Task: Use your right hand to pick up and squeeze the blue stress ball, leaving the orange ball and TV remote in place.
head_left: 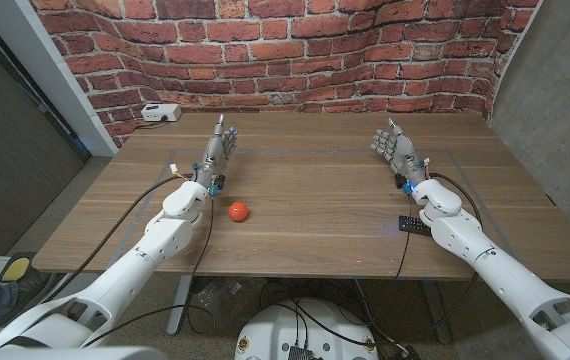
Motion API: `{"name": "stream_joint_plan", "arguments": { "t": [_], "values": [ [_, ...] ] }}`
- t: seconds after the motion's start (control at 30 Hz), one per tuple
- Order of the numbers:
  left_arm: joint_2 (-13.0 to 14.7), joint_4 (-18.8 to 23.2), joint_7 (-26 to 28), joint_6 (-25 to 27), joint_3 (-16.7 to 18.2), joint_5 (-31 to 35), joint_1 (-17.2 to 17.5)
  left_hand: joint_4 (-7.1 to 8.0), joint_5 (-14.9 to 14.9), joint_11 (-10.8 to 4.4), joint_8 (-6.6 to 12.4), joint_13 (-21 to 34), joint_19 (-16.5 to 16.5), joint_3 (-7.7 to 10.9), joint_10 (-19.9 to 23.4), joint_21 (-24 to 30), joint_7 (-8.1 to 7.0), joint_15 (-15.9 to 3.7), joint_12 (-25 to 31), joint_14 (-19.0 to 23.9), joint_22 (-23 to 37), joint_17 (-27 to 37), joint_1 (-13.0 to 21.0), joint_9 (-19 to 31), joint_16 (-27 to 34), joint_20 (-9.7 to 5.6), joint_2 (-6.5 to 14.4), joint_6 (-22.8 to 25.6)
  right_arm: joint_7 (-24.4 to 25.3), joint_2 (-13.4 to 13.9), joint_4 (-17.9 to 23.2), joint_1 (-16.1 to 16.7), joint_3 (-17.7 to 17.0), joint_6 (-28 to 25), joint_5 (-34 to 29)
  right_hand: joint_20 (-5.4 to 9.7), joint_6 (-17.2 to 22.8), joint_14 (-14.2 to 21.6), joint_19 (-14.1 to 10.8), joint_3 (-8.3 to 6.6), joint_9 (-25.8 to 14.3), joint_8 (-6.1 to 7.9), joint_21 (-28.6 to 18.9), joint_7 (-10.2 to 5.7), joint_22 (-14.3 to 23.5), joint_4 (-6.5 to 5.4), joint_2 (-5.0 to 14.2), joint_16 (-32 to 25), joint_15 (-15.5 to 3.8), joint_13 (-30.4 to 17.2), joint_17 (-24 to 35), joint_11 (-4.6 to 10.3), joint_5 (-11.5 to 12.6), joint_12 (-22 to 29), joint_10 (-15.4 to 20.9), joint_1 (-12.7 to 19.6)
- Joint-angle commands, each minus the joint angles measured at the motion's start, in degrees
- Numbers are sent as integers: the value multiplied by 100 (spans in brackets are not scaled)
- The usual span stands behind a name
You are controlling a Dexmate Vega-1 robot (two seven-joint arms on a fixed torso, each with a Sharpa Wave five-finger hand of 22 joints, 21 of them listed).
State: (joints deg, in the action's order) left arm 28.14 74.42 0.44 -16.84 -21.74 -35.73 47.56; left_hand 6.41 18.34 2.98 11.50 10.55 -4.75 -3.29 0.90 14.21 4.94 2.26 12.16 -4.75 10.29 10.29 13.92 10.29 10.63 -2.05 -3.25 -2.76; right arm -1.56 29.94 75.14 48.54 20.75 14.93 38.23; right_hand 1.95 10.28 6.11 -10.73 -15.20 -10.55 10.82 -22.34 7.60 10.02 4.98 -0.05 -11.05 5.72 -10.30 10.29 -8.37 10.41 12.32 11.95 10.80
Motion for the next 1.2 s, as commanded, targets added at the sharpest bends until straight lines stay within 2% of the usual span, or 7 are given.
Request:
{"name": "stream_joint_plan", "arguments": {
  "t": [0.03, 0.23, 0.43, 0.67, 0.87, 1.1, 1.2],
  "values": [
    [-28, 69, 230, -47, -12, 154, -21, 34, 38, 32, 45, 24, -25, 3, 44, 36, 40, 12, 52, -10, 9, 15, 59, 23, 51, 13, 40, 43, 10, -22, 13, 94, -86, 225, 17, -4, 89, 158, -147, -13, -10, 42, -58, -28, 15, -4, -20, -62, -29, -21, 13, 44, 27, 65, 141, 18],
    [131, 380, 281, -18, 10, 239, 96, 26, 42, 42, 62, 25, 15, 8, 105, 37, 44, 14, 66, 53, 9, 15, 88, 24, 63, 40, 78, 113, 166, 50, 279, 263, -159, 356, -61, 23, 339, 300, -293, 4, -20, 129, -60, -133, 16, 15, -30, -70, -79, -23, 13, 60, 21, 101, 284, 13],
    [276, 605, 256, 55, 4, 310, 139, 17, 43, 37, 70, 26, 58, 12, 175, 38, 64, -3, 82, 120, 10, 16, 119, 25, 74, 49, 115, 168, 253, 130, 475, 372, -203, 403, -124, 34, 388, 337, -337, 1, -27, 140, -55, -179, 16, 26, -20, -64, -100, -25, 12, 65, 21, 109, 325, 24],
    [334, 653, 156, 31, 19, 280, 183, 7, 41, 41, 80, 27, 120, 15, 241, 45, 56, 5, 95, 192, 9, 15, 152, 25, 84, 62, 151, 234, 340, 253, 690, 486, -243, 393, -208, 40, 571, 373, -373, -10, -42, 200, -35, -210, 17, 45, 4, -50, -110, -27, 9, 80, 21, 112, 363, 51],
    [394, 608, 16, -52, 46, 244, 219, -12, 35, 72, 94, 30, 270, 12, 394, 71, 115, 73, 128, 345, 8, 15, 207, 27, 105, 115, 198, 341, 385, 363, 824, 554, -249, 438, -355, 40, 384, 397, -393, -27, -47, 107, -4, -171, 18, 81, 25, -29, -117, -29, 5, 82, 17, 109, 395, 101],
    [516, 755, 25, -91, 85, 314, 302, -24, 29, 116, 109, 31, 340, 7, 485, 78, 136, 83, 146, 428, 7, 16, 239, 27, 112, 124, 219, 427, 404, 466, 970, 690, -305, 524, -420, 33, 454, 417, -410, -58, -46, 126, 13, -208, 19, 105, 73, -21, -118, -30, 4, 110, 17, 115, 432, 155],
    [579, 815, -12, -92, 92, 335, 321, -27, 27, 83, 108, 32, 353, 5, 517, 76, 130, 76, 152, 448, 7, 16, 250, 27, 111, 126, 226, 443, 468, 562, 1092, 760, -326, 476, -500, 36, 466, 426, -418, -62, -45, 126, 20, -235, 19, 116, 76, -19, -137, -30, 3, 112, 14, 115, 443, 169]
  ]
}}
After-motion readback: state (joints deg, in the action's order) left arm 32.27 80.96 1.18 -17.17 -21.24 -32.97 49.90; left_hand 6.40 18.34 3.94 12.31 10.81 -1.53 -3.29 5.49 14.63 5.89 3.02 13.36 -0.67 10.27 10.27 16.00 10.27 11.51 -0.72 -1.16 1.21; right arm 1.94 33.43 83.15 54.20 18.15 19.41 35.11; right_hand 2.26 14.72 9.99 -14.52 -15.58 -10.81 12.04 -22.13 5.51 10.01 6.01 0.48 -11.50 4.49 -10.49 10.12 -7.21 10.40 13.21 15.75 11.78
